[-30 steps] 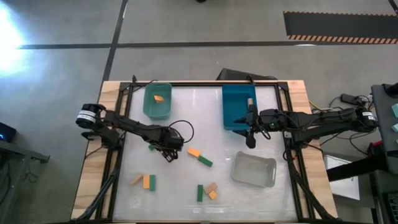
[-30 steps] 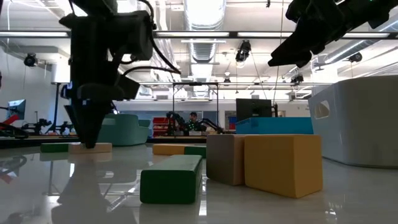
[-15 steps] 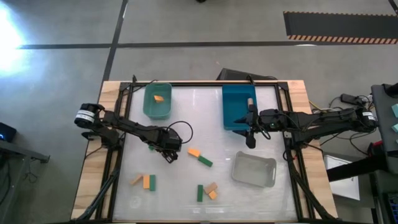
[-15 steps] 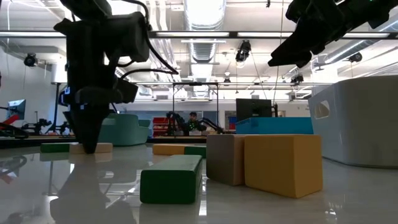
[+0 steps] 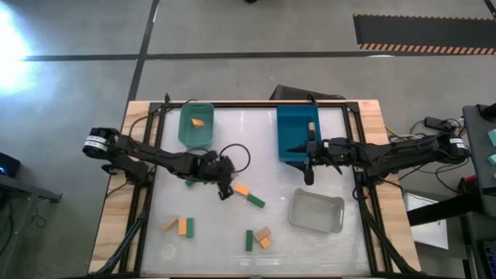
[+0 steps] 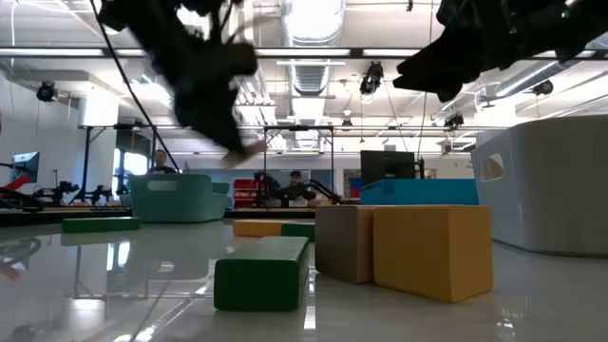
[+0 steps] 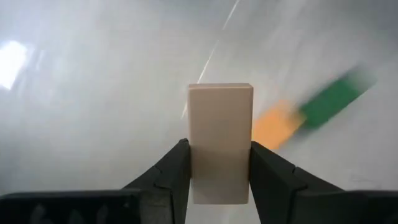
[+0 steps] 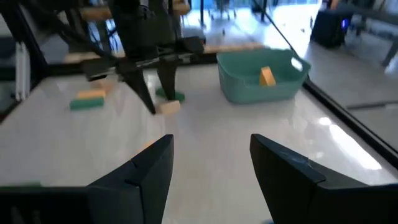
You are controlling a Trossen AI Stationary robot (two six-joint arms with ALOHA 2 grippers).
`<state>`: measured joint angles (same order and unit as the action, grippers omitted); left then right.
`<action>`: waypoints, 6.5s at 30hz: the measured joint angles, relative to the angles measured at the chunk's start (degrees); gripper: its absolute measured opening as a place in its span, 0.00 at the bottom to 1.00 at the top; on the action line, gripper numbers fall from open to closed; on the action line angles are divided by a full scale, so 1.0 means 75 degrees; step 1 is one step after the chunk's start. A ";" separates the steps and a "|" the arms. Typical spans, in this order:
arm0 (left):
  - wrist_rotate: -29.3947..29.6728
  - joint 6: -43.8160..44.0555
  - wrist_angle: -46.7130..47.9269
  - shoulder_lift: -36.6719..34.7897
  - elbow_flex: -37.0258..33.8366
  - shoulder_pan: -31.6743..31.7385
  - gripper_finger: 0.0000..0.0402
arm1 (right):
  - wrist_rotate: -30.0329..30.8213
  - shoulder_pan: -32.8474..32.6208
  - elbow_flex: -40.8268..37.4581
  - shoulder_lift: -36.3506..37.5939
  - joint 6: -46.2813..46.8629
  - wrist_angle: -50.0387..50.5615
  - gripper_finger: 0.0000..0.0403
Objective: Sort & place blocks by color
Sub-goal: Put the brown wooden block into the dark blue bin, then put the green wooden block into the gray bin
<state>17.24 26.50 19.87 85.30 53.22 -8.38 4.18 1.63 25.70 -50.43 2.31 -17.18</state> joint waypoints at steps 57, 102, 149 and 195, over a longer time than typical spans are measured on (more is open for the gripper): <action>0.0172 -0.3642 -0.6387 0.0223 -0.0022 0.0109 0.28 | -0.0412 -0.0512 0.1047 -0.3006 -0.0195 -0.4516 0.50; 0.0225 -0.3380 -0.3786 -0.0744 -0.0019 0.0117 0.54 | 0.1260 0.1426 0.4680 -0.2725 -0.0022 0.5850 0.30; 0.0368 -0.3366 -0.2501 -0.0779 -0.0214 0.0117 0.54 | -0.0157 0.4503 0.5795 -0.5028 -0.0604 0.7680 0.55; -0.0059 -0.1577 -0.2915 -0.1698 -0.1024 -0.0583 0.54 | 0.0465 -0.2348 0.6633 -0.5660 0.3314 0.5591 0.55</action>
<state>16.80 14.68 -1.99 72.57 45.54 -12.75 7.67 -15.99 75.45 -92.89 27.16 24.75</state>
